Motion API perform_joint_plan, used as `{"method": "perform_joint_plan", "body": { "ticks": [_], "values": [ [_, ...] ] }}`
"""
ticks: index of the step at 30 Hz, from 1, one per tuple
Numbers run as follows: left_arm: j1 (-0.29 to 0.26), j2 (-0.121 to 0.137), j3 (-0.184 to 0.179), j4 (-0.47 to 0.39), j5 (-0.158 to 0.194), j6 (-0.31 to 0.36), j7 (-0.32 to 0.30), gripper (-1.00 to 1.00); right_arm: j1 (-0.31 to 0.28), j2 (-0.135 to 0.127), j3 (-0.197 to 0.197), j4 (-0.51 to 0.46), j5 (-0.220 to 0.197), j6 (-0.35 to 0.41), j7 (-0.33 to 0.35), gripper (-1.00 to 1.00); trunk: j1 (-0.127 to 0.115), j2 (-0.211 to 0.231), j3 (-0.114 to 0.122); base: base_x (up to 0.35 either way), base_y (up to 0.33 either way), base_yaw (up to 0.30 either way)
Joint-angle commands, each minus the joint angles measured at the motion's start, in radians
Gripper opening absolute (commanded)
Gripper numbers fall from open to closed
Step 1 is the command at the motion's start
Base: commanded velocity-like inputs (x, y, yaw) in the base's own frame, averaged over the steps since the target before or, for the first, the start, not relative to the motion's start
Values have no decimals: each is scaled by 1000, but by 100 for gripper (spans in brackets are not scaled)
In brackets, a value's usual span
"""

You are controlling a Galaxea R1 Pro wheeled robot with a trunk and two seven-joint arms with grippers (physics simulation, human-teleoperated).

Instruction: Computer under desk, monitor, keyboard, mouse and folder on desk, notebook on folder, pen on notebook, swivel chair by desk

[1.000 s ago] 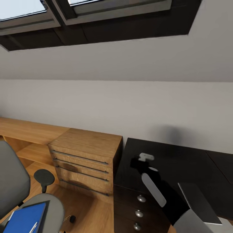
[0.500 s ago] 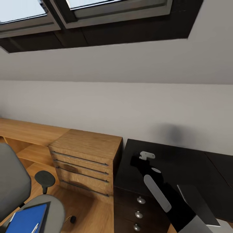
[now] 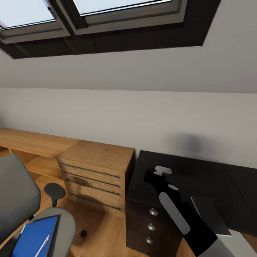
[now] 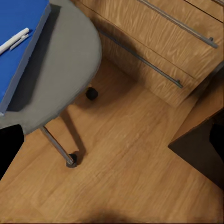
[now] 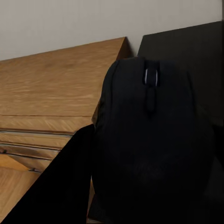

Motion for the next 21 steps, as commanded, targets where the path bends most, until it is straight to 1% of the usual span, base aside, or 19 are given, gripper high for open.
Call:
{"method": "perform_joint_plan", "body": {
  "ticks": [1, 2, 3, 4, 5, 6, 8, 10, 11, 14, 17, 18, 19, 20, 21],
  "values": [
    [-1, -1, -2, 2, 10, -7, 2, 100, -1, -1, 2, -2, -7, 2, -9, -100, -4, 6, 1, -324, 0, 0],
    [-1, -2, -2, 4, 10, -7, 3, 100, -1, -2, 1, -3, -7, 2, -9, -100, -8, 13, 2, -248, 0, 0],
    [-1, -4, -1, 14, 12, -3, 5, 100, -1, -12, -8, -7, -7, 2, -11, -100, -12, 20, 4, -17, 0, 0],
    [-1, -4, -1, 14, 12, -3, 5, 100, -1, -13, -11, -7, -7, 2, -12, -100, -12, 20, 2, -14, 0, 0],
    [-1, -4, 0, 17, 12, -3, 4, 100, 1, -14, -25, -8, -8, 2, -21, -100, -12, 20, 1, -7, 0, 0],
    [-1, -5, -1, 28, 12, -4, 2, 100, 8, -15, -49, -9, -15, 2, -32, -100, -12, 20, 0, -4, 0, 0],
    [-1, -8, -1, 42, 12, -4, 1, 100, 23, -15, -86, -13, -41, 2, -40, -100, -12, 20, 0, -2, 0, 0],
    [-1, -13, 0, 52, 11, -4, 0, 100, 31, -18, -109, -17, -64, 2, -43, -100, -12, 20, -1, -1, 0, 0],
    [-1, -17, 0, 59, 11, -3, 0, 100, 34, -24, -119, -19, -75, 2, -44, -100, -12, 20, -1, 0, 0, 0],
    [-1, -24, 1, 79, 10, -3, -1, 100, 39, -41, -130, -32, -92, 1, -44, -100, -12, 20, -1, 0, 0, -36],
    [-1, -28, 1, 93, 8, -6, -1, 100, 48, -48, -139, -47, -98, 1, -45, -100, -12, 20, -1, 0, 0, -176],
    [-1, -29, 2, 101, 8, -7, -1, 100, 52, -50, -158, -51, -102, 1, -45, -100, -12, 20, -1, 0, 0, -156],
    [-1, -30, 2, 105, 7, -8, -1, 100, 53, -50, -167, -53, -107, 1, -45, -100, -12, 20, -2, 0, 0, -100],
    [-1, -30, 2, 110, 6, -9, -1, 100, 54, -50, -176, -55, -121, 1, -46, -100, -12, 20, -2, 0, 0, -41],
    [-1, -30, 2, 112, 5, -9, -1, 100, 54, -50, -179, -55, -127, 1, -46, -100, -12, 20, -2, 0, 0, -26]
  ]
}}
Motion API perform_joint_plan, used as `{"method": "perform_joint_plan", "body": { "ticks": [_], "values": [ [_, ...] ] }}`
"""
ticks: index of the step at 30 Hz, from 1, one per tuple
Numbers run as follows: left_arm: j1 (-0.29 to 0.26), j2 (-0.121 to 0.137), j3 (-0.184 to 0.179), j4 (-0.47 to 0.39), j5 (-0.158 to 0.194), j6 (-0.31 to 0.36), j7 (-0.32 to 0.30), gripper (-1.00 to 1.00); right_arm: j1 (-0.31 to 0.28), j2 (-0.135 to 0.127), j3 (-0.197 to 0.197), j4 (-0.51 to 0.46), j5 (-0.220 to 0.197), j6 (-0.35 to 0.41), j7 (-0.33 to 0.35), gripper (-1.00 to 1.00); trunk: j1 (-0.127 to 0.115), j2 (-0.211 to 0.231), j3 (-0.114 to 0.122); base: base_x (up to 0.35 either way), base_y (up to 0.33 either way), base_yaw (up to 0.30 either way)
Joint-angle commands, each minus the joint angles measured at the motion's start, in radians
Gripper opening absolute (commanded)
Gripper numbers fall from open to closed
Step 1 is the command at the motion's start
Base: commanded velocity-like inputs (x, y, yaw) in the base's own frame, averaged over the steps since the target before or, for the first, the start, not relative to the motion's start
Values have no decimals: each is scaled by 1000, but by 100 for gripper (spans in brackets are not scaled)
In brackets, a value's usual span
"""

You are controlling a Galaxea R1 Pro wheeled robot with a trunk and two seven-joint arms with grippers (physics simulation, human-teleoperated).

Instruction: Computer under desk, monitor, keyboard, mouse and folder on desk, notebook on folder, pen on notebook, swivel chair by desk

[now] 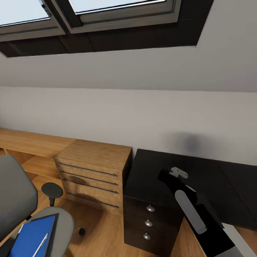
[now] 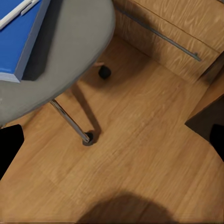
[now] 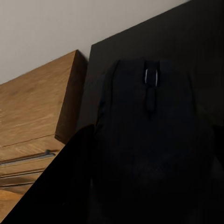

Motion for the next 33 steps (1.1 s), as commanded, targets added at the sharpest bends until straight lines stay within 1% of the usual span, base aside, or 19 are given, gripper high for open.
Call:
{"method": "perform_joint_plan", "body": {
  "ticks": [1, 4, 6, 7, 8, 9, 11, 12, 13, 15, 17, 18, 19, 20, 21, 23, 25, 29, 33],
  "values": [
    [-1, 1, -3, -1, 7, -7, 3, 100, -1, -1, 0, -2, -10, 2, -8, -100, 0, -1, -1, 0, 0, -17],
    [-1, -1, -3, 2, -21, -8, 3, 100, 1, -3, -5, -2, -15, 2, -8, -100, 0, -1, -1, 0, 0, -57],
    [-1, -1, -3, 2, -21, -8, 3, 100, 1, -4, -10, -2, -15, 2, -8, -100, 0, -1, -1, 0, 0, -183],
    [-1, -1, -3, 7, -22, -8, 3, 100, 1, -55, -23, -3, -18, 26, 2, -100, 0, -1, -1, 0, 0, -261],
    [-1, -1, -3, 15, -24, -8, 3, 100, 1, -97, -25, -13, -18, 63, 25, -100, 0, -1, -1, 0, 0, -265],
    [-1, -1, -3, 16, -25, -9, 3, 100, 1, -107, -25, -17, -18, 76, 34, -100, 0, -1, -1, 0, 0, -266],
    [-1, -1, -3, 18, -26, -9, 3, 100, 1, -141, -28, -32, -17, 121, 69, -100, 0, -1, -1, 0, 0, -267],
    [-1, -1, -3, 19, -26, -9, 3, 100, 1, -173, -30, -38, -16, 152, 102, -100, 0, -1, -1, 0, 0, -267],
    [-1, -1, -3, 19, -26, -9, 3, 100, 1, -189, -30, -40, -16, 165, 118, -100, 0, -1, -1, 0, 0, -267],
    [-1, -3, -3, 20, -28, -8, 2, 100, 1, -249, -32, -40, -13, 199, 175, -100, 0, -1, -1, 0, 0, -268],
    [-1, -20, -3, 27, -39, -7, 2, 100, 4, -303, -32, -2, -13, 217, 207, -100, 0, -1, -1, 0, 0, -269],
    [-1, -26, -2, 32, -44, -7, 2, 100, 5, -315, -32, 16, -13, 220, 214, -100, 0, -1, -1, 0, 0, -269],
    [-1, -39, -2, 51, -61, -7, 1, 100, 8, -335, -31, 51, -11, 226, 233, -100, 0, -1, -1, 0, 0, -269],
    [-1, -46, -2, 64, -72, -7, 1, 100, 8, -343, -30, 65, -10, 229, 245, -100, 0, -1, -1, 0, 0, -269],
    [-2, -68, -2, 102, -108, -7, 1, 100, 10, -363, -29, 93, -3, 242, 283, -100, 0, -1, -1, 0, 0, -269],
    [-1, -98, 0, 160, -163, -8, 1, 100, 11, -377, -28, 112, 21, 256, 333, -100, 0, -1, -1, 0, 0, -270],
    [-1, -117, 1, 210, -201, -9, 1, 100, 11, -383, -27, 120, 57, 265, 371, -100, 0, -1, -1, 0, 0, -270],
    [-3, -131, 2, 269, -224, -8, 1, 100, 11, -387, -30, 143, 99, 272, 400, -100, 0, -1, -1, 0, -131, -270],
    [-4, -132, 3, 276, -227, -6, 1, 100, 11, -388, -31, 150, 120, 272, 403, -100, 0, -1, -1, 0, -312, -270]
  ]
}}
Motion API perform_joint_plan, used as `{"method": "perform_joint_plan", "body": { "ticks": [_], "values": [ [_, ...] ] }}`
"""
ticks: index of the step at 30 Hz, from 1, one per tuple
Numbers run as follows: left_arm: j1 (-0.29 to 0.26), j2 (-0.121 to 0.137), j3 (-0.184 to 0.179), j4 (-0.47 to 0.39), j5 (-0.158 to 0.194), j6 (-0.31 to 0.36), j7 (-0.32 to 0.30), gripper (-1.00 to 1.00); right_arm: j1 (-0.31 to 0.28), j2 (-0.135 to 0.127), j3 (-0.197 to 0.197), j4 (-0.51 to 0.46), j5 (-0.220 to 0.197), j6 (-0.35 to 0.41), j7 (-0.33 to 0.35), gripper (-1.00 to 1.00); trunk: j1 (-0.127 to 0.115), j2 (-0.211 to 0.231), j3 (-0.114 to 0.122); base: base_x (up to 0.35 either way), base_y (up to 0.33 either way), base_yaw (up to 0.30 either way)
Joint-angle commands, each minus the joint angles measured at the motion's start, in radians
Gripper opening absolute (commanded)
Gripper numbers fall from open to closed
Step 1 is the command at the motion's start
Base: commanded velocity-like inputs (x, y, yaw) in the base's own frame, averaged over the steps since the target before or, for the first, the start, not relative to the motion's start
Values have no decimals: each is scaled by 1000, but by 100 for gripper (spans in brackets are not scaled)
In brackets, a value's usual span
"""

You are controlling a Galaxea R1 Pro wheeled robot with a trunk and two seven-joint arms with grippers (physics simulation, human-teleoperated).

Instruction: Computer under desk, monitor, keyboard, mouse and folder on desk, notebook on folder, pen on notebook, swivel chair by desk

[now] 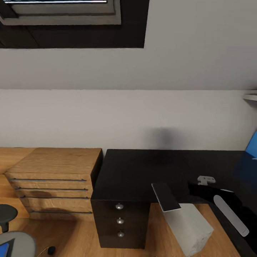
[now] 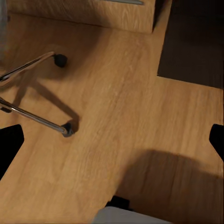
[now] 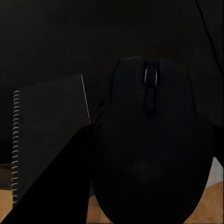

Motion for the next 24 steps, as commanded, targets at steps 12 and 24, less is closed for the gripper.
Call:
{"method": "perform_joint_plan", "body": {
  "ticks": [12, 24],
  "values": [
    [0, 1, -3, 1, 10, -9, 4, 100, -1, -1, 3, 8, 48, 0, -9, -100, 0, -1, -1, 0, -307, -270],
    [0, 1, -3, 0, 10, -11, 5, 100, -1, -1, 1, 20, 90, -1, -9, -100, 0, -1, -1, 0, -126, -270]
  ]
}}
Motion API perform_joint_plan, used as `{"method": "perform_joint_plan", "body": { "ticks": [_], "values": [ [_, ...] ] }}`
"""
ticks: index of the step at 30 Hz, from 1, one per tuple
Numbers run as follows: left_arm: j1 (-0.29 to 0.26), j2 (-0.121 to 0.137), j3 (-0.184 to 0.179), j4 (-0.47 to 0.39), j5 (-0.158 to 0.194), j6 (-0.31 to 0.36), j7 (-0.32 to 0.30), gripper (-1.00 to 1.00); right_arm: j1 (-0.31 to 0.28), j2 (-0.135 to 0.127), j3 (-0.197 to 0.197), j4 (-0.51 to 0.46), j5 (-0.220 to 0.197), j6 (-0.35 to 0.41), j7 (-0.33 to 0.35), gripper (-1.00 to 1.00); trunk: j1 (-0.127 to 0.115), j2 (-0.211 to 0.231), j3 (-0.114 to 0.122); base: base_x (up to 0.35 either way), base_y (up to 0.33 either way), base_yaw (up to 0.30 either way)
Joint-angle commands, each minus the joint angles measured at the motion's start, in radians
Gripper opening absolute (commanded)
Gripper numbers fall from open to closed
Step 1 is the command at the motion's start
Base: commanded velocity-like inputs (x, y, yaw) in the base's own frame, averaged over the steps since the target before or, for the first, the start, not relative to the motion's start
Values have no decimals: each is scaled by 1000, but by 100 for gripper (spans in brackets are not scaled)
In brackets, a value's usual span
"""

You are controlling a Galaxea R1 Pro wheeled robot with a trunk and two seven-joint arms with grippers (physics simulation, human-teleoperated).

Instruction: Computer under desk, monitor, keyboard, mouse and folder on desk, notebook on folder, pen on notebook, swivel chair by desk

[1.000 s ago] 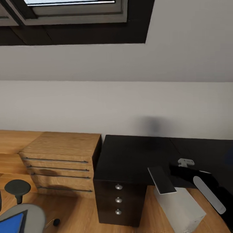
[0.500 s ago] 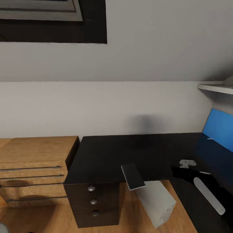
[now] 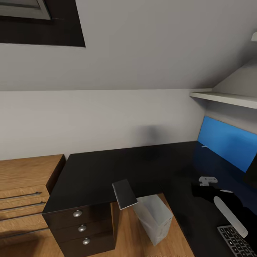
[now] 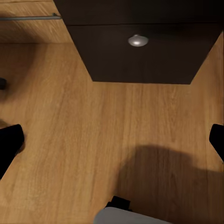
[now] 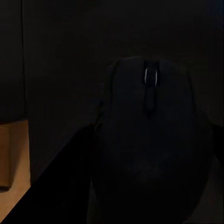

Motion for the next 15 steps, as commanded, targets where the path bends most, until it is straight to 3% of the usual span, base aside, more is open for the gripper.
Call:
{"method": "perform_joint_plan", "body": {
  "ticks": [1, 8, 15],
  "values": [
    [0, 1, -4, -2, 10, -7, 4, 100, -1, -1, 3, 0, -10, 1, -10, -100, 0, -1, -1, 0, -6, -270],
    [0, 0, -4, -2, 8, -7, 4, 100, -1, 1, 5, 2, 6, 0, -11, -100, 0, -1, -1, 0, -1, -116],
    [0, 0, -4, -2, 7, -7, 4, 100, -1, 6, 4, 31, 103, -6, -12, -100, 0, -1, -1, 0, 0, -7]
  ]
}}
